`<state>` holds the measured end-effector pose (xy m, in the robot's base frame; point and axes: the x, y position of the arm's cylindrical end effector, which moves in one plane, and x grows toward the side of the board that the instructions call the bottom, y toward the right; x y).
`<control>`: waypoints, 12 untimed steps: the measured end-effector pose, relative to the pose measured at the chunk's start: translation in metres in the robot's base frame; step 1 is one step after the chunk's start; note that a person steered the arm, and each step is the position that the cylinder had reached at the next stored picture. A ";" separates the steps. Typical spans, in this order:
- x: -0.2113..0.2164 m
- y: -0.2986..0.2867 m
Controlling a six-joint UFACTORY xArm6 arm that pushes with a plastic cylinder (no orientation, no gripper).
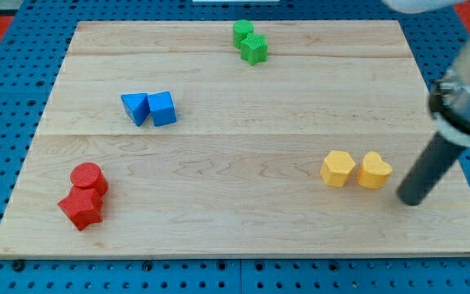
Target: Move the yellow heart to the top right
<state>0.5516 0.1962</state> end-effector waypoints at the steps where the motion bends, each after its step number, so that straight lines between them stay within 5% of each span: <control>1: -0.056 -0.012; 2: -0.132 -0.028; 4: -0.085 -0.049; 7: -0.256 -0.045; 8: -0.235 -0.066; 10: -0.276 -0.167; 12: -0.297 -0.114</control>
<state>0.2548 0.0821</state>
